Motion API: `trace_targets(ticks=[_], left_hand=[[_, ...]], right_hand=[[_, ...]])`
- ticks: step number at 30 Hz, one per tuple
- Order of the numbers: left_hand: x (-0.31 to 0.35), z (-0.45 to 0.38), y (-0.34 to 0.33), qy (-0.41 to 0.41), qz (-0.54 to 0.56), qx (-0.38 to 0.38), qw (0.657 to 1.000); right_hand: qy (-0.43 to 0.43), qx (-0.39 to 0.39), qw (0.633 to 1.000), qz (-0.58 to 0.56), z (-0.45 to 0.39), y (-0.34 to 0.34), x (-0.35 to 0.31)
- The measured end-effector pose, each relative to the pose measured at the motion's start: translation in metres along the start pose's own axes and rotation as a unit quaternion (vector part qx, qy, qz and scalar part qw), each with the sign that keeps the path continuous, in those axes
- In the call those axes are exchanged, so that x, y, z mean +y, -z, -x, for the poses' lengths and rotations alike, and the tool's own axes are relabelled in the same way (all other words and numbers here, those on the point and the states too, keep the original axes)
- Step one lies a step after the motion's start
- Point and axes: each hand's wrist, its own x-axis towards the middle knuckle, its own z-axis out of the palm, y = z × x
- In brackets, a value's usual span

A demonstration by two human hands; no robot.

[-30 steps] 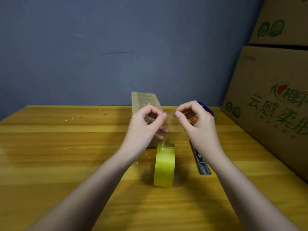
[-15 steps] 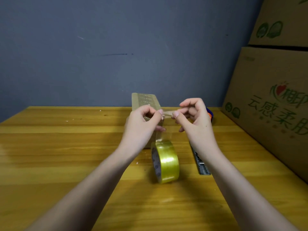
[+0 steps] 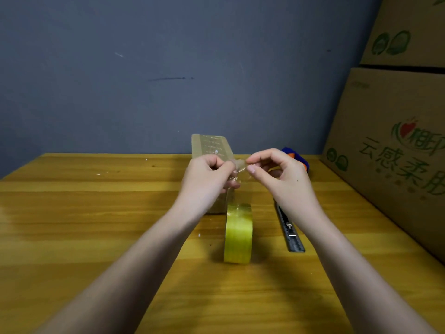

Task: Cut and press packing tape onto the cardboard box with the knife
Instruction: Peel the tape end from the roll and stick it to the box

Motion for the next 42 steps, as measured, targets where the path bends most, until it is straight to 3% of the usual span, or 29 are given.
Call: trace_targets(ticks=[7, 16, 23, 30, 42], left_hand=[[0.000, 0.004, 0.003, 0.022, 0.030, -0.011, 0.999], [0.000, 0.005, 0.005, -0.012, -0.041, 0.034, 0.998], [0.000, 0.009, 0.004, -0.005, 0.036, 0.019, 0.999], [0.000, 0.008, 0.000, -0.056, 0.009, 0.064, 0.996], [-0.002, 0.002, -0.003, -0.006, 0.019, 0.066, 0.998]], right_hand=[[-0.019, 0.009, 0.999, -0.047, 0.001, -0.004, 0.002], [-0.023, 0.036, 0.999, -0.031, 0.004, -0.005, 0.002], [-0.043, 0.055, 0.995, -0.067, 0.004, -0.007, -0.001], [0.001, 0.086, 0.996, 0.028, 0.004, -0.009, 0.001], [0.044, 0.091, 0.989, 0.110, 0.006, -0.011, 0.003]])
